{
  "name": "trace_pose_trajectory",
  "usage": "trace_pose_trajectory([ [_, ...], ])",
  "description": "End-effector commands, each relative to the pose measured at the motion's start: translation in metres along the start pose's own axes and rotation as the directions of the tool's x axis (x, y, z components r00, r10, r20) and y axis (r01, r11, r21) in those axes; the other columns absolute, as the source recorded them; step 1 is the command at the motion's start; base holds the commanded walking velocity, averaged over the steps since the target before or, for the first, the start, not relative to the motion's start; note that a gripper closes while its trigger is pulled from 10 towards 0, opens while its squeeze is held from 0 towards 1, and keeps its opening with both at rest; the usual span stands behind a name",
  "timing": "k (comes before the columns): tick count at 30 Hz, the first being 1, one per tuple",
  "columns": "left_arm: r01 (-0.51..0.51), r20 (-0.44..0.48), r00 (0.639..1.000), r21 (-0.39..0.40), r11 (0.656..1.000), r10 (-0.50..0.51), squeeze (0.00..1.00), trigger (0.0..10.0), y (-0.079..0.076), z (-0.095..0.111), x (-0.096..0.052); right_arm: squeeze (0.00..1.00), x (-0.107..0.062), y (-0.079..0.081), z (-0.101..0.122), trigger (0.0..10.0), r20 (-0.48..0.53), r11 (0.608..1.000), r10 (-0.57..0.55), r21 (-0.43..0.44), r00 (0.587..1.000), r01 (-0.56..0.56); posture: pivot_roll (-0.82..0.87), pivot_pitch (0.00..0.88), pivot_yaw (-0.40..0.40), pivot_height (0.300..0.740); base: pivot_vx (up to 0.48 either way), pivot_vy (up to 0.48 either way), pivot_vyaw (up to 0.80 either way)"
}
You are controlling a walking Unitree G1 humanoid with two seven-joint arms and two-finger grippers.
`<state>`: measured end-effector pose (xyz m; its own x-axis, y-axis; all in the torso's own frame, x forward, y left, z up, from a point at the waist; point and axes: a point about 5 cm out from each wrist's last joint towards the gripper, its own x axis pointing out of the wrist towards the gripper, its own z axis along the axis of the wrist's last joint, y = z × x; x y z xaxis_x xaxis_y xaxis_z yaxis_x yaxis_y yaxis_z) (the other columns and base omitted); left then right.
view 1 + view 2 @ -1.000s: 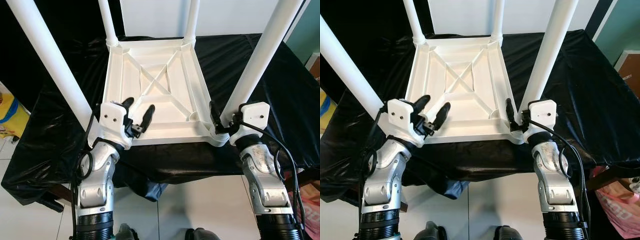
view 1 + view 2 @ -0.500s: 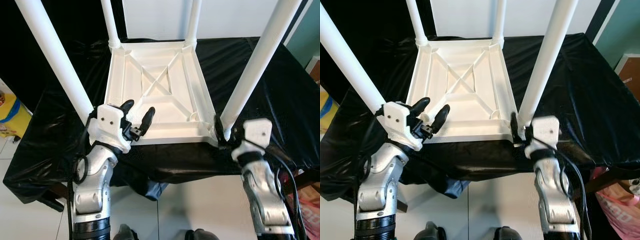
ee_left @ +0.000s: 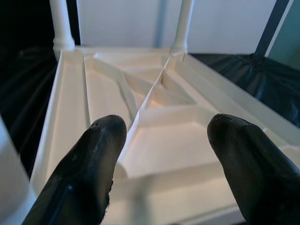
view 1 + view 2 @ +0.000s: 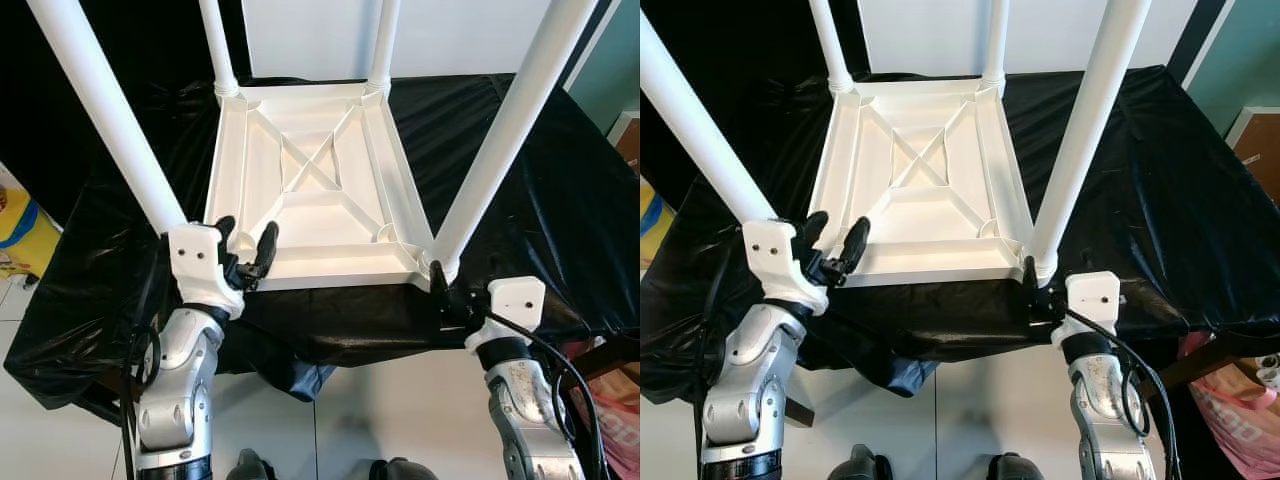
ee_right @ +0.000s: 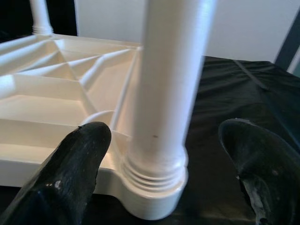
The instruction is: Building children table
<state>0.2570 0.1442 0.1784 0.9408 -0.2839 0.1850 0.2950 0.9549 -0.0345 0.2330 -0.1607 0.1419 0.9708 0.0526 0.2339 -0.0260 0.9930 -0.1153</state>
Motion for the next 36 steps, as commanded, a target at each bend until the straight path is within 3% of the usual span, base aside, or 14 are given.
trace_pose_trajectory([
  [1,-0.028,0.013,0.999,-0.119,0.993,0.029,0.0,10.0,-0.0153,-0.0021,0.0009,0.0,-0.0032,0.0037,0.0007,10.0,0.0,1.0,0.021,0.01,1.0,-0.021,0.0,0.13,-0.026,0.74,0.0,0.0,0.0],
  [36,-0.038,-0.025,0.999,-0.128,0.991,0.035,0.0,10.0,-0.0134,-0.003,0.0017,0.0,-0.0067,0.0119,-0.0036,10.0,-0.022,0.999,0.053,0.016,0.998,-0.052,0.0,0.133,-0.014,0.74,-0.008,0.0,0.0],
])
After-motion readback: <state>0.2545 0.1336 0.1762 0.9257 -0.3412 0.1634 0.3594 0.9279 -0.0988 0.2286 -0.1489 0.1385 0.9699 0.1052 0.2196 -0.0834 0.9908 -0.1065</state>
